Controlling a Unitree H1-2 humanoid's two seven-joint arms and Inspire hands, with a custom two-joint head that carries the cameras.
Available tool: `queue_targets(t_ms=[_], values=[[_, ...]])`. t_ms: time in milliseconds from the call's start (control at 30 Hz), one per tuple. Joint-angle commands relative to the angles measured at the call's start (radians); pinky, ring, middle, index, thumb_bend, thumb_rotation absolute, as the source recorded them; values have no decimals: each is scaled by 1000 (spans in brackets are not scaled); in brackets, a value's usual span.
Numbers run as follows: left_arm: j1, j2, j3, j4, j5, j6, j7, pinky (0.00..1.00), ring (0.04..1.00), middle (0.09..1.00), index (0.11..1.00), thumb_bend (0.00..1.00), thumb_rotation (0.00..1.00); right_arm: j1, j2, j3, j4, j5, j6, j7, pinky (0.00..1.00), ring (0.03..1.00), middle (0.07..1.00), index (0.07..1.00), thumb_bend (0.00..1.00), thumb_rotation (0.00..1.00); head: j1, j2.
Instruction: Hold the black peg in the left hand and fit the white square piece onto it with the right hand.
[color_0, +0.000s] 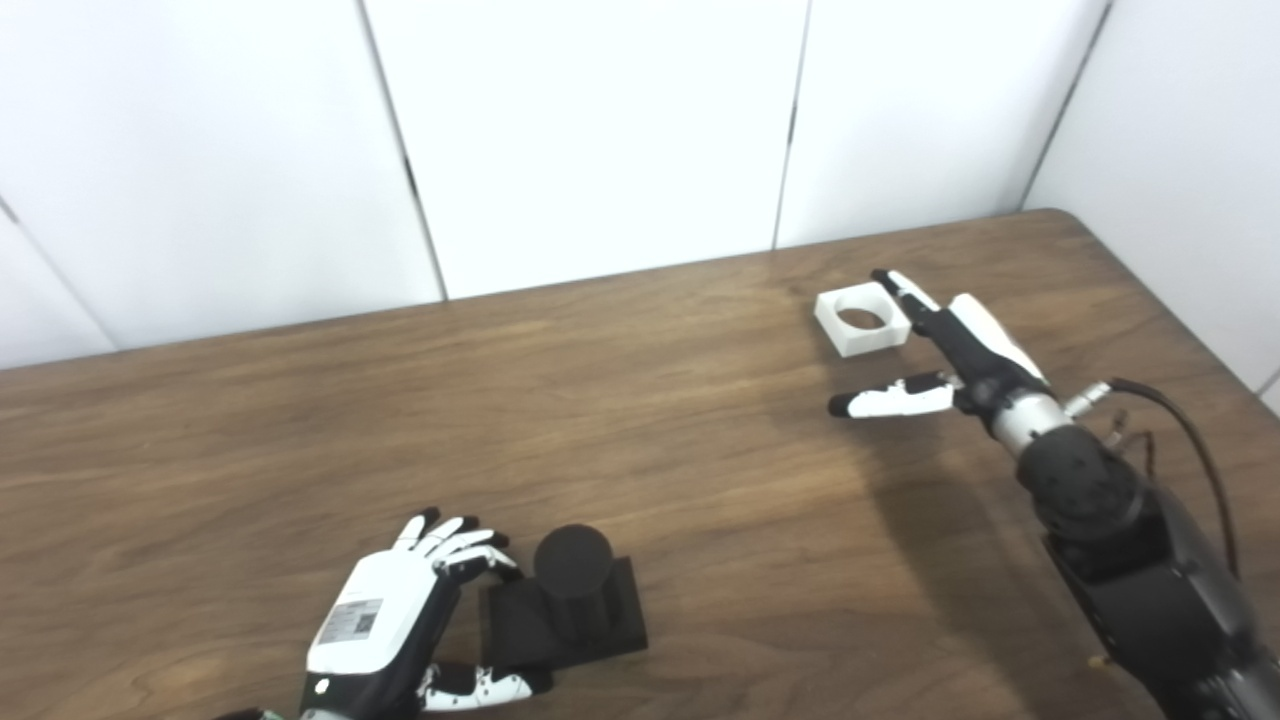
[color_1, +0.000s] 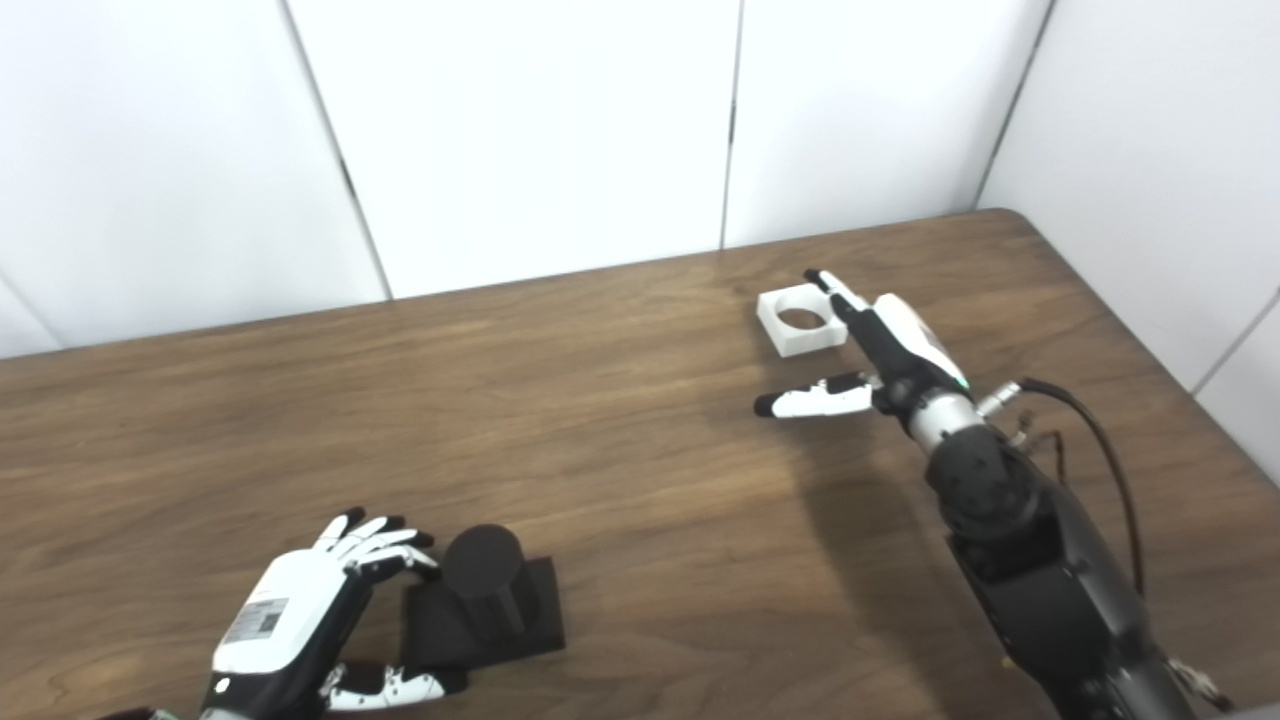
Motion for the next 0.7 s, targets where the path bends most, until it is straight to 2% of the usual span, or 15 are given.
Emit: queue_targets(t_ms=[0,200,367,667], values=[[36,25,-25,43,23,-21,-35,1000,893,810,488,507,48,-66,-44,-3,-1,-37,-7,8,946,1000,986,984,889,296,-12,-7],[48,28,-27,61,33,-37,-6,1000,887,805,488,508,49,-162,-106,51,76,-161,-6,93,943,1000,999,987,913,295,-54,-40],[58,24,-35,65,40,-37,-4,1000,900,814,489,507,51,-262,-126,77,166,-243,-6,184,997,1000,1000,972,910,231,-62,-59],[70,22,-47,67,45,-44,20,1000,905,817,490,505,54,-395,-161,175,304,-310,-14,224,1000,1000,1000,970,905,221,-53,-69]])
